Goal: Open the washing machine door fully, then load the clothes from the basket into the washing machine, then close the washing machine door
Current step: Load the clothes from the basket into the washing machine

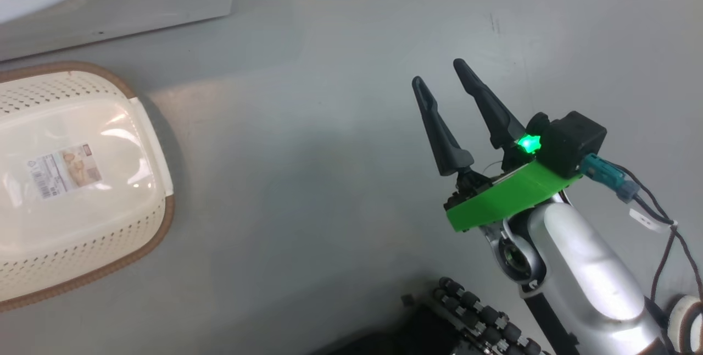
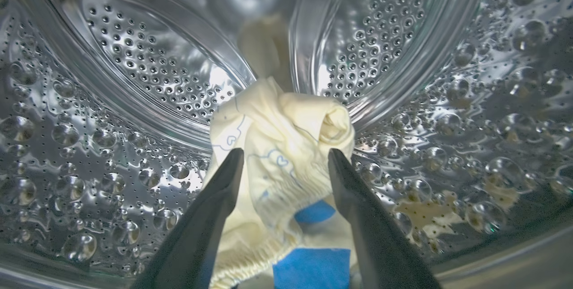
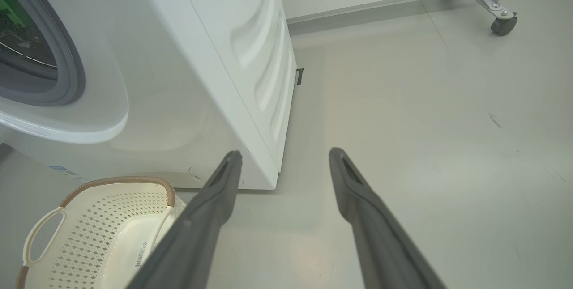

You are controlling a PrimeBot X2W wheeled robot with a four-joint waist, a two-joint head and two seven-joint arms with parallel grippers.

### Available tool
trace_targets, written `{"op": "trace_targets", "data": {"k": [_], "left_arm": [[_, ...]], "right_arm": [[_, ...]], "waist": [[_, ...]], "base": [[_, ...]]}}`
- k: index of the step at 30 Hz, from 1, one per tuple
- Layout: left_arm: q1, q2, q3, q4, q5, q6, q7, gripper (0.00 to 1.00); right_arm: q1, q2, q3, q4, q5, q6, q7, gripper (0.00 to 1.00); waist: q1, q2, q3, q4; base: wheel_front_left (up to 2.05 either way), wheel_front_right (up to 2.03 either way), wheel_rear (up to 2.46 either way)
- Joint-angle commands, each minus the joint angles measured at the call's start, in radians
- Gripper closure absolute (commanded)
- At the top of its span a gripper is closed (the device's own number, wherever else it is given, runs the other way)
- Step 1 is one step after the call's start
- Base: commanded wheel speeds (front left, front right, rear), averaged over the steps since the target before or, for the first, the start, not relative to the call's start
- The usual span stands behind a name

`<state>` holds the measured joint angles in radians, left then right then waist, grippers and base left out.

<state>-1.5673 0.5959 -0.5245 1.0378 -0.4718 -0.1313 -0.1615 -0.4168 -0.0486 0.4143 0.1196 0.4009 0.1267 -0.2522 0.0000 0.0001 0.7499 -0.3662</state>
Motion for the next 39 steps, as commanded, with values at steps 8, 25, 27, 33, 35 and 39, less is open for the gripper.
{"op": "trace_targets", "data": {"k": [8,25,27,33,35,39], "left_arm": [[0.147,0.012,-0.042,-0.061,-0.119,0.001,-0.059,0.00],[0.586,-0.071,0.010,-0.291,-0.242,0.032,-0.100,0.00],[0.659,-0.086,0.033,-0.348,-0.231,0.053,-0.100,0.00],[0.889,-0.150,0.108,-0.516,-0.198,0.107,-0.100,0.00],[0.954,-0.164,0.120,-0.562,-0.172,0.127,-0.100,0.00],[1.071,-0.199,0.164,-0.640,-0.144,0.160,-0.100,0.00]], "right_arm": [[0.052,-0.002,-0.043,0.002,-0.058,0.004,-0.010,0.00],[0.118,-0.002,-0.143,0.055,-0.150,0.004,-0.010,0.00],[0.130,-0.002,-0.154,0.059,-0.158,0.004,-0.010,0.00],[0.176,-0.002,-0.179,0.072,-0.168,0.004,-0.010,0.00],[0.192,-0.002,-0.186,0.075,-0.165,0.004,-0.010,0.00],[0.224,-0.002,-0.194,0.079,-0.159,0.004,-0.010,0.00]], "waist": [[0.0000,-0.0001,-0.120,0.092],[0.0000,-0.0001,-0.368,0.250],[0.0000,-0.0001,-0.405,0.267],[0.0000,-0.0001,-0.520,0.316],[0.0000,-0.0001,-0.551,0.330],[0.0000,-0.0001,-0.600,0.352]], "base": [[0.00,0.00,0.00],[0.00,0.00,0.00],[0.00,0.00,0.00],[0.00,0.00,0.00],[0.00,0.00,0.00],[0.00,0.00,0.00]]}}
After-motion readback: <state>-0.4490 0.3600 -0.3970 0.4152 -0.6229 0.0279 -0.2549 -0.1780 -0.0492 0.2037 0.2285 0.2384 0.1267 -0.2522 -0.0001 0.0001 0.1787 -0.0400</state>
